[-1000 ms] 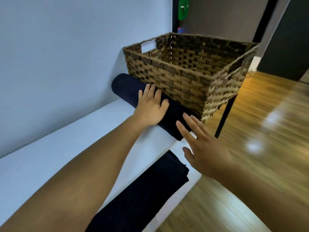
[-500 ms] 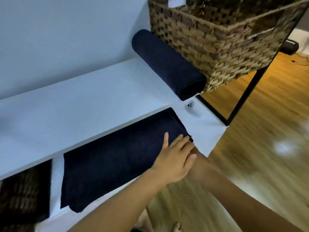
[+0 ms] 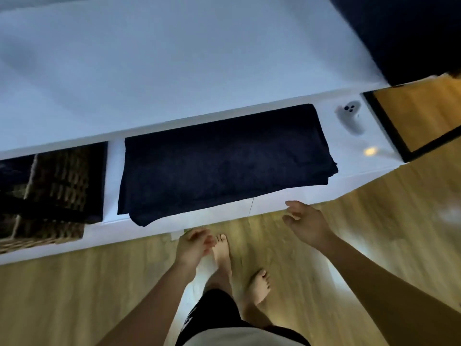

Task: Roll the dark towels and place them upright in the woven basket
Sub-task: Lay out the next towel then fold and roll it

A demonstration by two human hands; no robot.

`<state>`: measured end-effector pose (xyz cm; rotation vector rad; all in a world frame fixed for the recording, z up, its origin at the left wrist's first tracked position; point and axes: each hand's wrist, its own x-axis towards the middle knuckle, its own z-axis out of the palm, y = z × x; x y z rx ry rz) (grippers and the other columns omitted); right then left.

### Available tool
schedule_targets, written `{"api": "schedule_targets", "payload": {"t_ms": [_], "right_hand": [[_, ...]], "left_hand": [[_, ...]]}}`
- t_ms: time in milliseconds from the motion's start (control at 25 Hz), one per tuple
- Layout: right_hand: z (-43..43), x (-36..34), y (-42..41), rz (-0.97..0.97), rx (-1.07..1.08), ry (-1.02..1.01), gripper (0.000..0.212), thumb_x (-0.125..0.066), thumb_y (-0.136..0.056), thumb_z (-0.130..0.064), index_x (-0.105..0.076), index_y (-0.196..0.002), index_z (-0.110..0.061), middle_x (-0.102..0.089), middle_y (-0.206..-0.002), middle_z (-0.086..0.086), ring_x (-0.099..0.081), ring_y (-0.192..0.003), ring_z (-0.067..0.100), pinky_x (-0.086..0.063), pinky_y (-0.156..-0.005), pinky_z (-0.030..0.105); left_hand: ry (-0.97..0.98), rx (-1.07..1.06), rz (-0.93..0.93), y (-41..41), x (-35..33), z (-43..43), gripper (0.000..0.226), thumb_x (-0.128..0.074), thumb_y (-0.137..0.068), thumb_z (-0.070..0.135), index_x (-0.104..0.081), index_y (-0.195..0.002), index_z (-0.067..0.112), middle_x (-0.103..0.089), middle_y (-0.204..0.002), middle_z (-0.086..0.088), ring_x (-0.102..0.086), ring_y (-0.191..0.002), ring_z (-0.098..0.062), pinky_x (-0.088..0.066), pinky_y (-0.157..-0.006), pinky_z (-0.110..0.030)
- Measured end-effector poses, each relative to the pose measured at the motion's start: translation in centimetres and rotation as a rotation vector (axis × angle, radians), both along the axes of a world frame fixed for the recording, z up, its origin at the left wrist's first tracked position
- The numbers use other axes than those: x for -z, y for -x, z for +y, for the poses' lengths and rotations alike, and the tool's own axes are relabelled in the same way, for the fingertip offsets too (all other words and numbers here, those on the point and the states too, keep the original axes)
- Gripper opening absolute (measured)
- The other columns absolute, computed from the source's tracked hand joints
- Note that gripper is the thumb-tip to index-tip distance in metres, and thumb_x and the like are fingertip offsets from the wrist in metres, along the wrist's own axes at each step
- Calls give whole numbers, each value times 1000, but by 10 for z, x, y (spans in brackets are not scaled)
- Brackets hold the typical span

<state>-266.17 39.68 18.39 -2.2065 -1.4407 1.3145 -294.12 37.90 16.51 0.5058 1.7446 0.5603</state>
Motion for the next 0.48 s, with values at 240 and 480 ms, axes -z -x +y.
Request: {"api": "schedule_targets", "payload": {"t_ms": [240, 480], "right_hand": [[49, 44, 31, 255, 415, 39, 8, -70, -85, -24, -74, -90, -29, -73, -99, -1, -69, -96, 21, -56, -91, 40], [91, 70, 60, 676, 955, 213, 22, -61, -95, -16, -63, -116, -11, -68, -99, 5, -70, -92, 18, -59, -82, 32]], "left_hand": [[8, -395, -296, 30, 34, 47, 13, -50, -99, 5, -63, -102, 5, -68, -103, -13, -68, -95, -27, -52, -95, -38], [64, -655, -478, 19, 54, 86, 29, -44, -103, 6, -52, -130, 3, -61, -122, -15, -63, -114, -26, -52, -98, -36]]}}
